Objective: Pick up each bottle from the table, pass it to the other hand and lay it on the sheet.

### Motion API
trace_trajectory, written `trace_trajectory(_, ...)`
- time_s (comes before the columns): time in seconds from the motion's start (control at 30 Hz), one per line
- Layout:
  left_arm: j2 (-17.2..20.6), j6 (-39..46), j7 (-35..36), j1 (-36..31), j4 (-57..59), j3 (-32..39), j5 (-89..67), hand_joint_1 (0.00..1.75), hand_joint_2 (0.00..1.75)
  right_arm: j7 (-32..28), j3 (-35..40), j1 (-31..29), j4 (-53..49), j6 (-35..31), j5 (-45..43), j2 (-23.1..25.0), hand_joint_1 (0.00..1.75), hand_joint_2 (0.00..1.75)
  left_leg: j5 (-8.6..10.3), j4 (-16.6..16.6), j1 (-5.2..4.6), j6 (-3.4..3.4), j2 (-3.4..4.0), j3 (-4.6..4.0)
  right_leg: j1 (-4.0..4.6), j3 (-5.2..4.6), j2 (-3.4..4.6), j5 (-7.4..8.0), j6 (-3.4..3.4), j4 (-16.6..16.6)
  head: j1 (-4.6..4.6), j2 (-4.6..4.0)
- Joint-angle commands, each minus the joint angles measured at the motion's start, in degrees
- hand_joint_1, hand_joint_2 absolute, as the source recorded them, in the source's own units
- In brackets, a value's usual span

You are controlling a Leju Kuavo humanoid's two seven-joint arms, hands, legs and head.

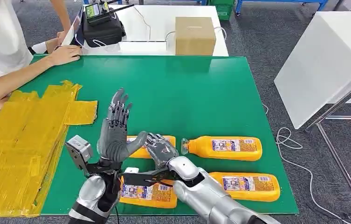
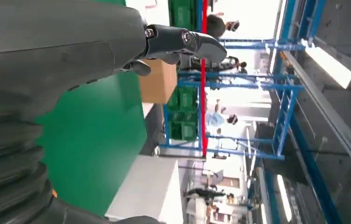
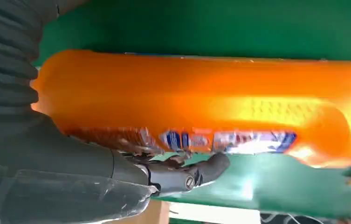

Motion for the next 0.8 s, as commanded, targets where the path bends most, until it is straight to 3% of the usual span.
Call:
trace_trajectory(0.03,0.93,-3.51,-1.29,-2.44,2.44,-2.92,1.91,0.0,1.75,2.89,-0.23,-6.02,7.86,2.51,-0.98,-0.48,0.0,1.75,-0.01,-0.04,-0.02,-0.08,-0.05,0.12,-0.02,0.13,-0.08,-0.04,-0.01,-0.03,0.02,0.0)
trace_trajectory(0.5,0.69,-4.36,-1.58,-2.52,2.59,-3.39,2.18,0.0,1.75,5.65,-2.08,-6.84,8.86,3.53,-1.51,0.14,0.0,1.75,-0.05,-0.02,-0.01,-0.1,-0.03,0.25,-0.01,0.27,-0.09,-0.08,-0.03,-0.03,0.0,0.0)
trace_trajectory(0.53,0.67,-4.55,-1.58,-2.59,2.76,-3.39,2.29,0.0,1.75,5.83,-2.22,-6.84,8.95,3.54,-1.51,0.2,0.07,1.75,-0.01,-0.02,0.0,-0.06,-0.03,0.14,0.0,0.16,-0.07,-0.04,-0.02,-0.03,0.0,0.0)
trace_trajectory(0.57,0.65,-4.6,-1.59,-2.56,2.78,-3.42,2.31,0.0,1.75,5.83,-2.25,-6.82,8.97,3.56,-1.51,0.24,0.45,1.75,0.01,-0.02,-0.02,-0.04,-0.02,0.11,-0.02,0.12,-0.06,-0.03,-0.01,-0.01,0.0,0.0)
trace_trajectory(0.6,0.67,-4.69,-1.62,-2.58,2.77,-3.4,2.36,0.0,1.75,5.83,-2.32,-6.8,9.0,3.61,-1.5,0.25,1.29,1.75,-0.03,-0.01,0.0,-0.09,-0.02,0.2,0.0,0.22,-0.08,-0.06,-0.03,-0.02,0.0,0.0)
trace_trajectory(0.63,0.65,-4.67,-1.62,-2.55,2.7,-3.41,2.36,0.0,1.75,5.83,-2.43,-6.75,9.06,3.67,-1.48,0.25,1.38,1.75,0.0,-0.02,-0.01,-0.07,-0.03,0.15,-0.01,0.16,-0.08,-0.04,-0.02,-0.02,0.0,0.0)
trace_trajectory(0.8,0.66,-4.68,-1.63,-2.5,2.65,-3.41,2.36,0.0,1.75,5.87,-2.47,-6.63,9.07,3.61,-1.49,0.23,1.38,1.75,0.0,-0.01,0.0,-0.06,-0.03,0.15,0.0,0.16,-0.08,-0.04,-0.02,-0.02,0.0,0.0)
